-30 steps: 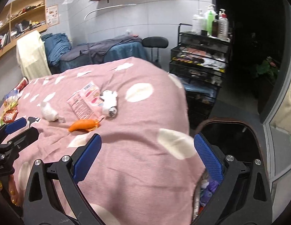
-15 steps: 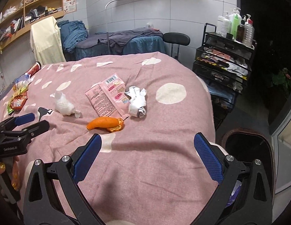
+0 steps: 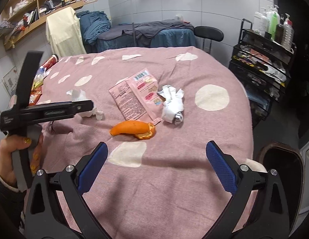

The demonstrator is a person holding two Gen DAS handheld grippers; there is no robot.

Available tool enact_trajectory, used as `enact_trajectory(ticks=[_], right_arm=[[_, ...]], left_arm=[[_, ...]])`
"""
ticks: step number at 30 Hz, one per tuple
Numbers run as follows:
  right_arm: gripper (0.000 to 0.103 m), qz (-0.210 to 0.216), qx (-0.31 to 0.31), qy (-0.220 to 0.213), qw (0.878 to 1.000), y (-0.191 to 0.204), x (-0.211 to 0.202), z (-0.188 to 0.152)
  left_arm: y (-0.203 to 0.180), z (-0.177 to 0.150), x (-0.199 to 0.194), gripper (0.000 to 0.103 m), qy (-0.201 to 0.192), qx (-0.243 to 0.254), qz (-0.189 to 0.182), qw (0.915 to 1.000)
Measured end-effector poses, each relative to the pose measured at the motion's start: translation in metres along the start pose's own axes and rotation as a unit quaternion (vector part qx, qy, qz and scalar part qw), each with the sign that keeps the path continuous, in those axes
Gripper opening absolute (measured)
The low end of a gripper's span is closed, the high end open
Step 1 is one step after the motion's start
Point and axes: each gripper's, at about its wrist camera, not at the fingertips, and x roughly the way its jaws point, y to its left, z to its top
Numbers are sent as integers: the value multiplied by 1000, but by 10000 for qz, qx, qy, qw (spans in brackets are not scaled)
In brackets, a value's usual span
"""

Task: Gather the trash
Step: 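Grasp the white tissue with the left tool while the right tool grasps the orange peel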

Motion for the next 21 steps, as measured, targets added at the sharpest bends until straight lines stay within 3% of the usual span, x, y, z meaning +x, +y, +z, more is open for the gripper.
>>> enact_trajectory(ticks=[3, 13, 16, 18, 21], right_arm=[[97, 19, -132, 96, 9999, 5, 9, 4], [95, 111, -730, 868, 9935, 27, 60, 22], [88, -46, -1116, 1184, 9867, 37, 81, 28], [77, -97, -1294, 1306, 9829, 40, 91, 31], [72, -168, -1674, 1519, 9740, 50, 108, 32]], left_arm=[[0, -4, -1, 40, -50, 17, -125, 9999], [1, -18, -36, 37, -579, 90, 41, 9983], [1, -22, -46, 37, -692, 108, 100, 9975], [2, -25, -51, 37, -713, 126, 93, 9973], [2, -30, -55, 37, -731, 89, 22, 9973]])
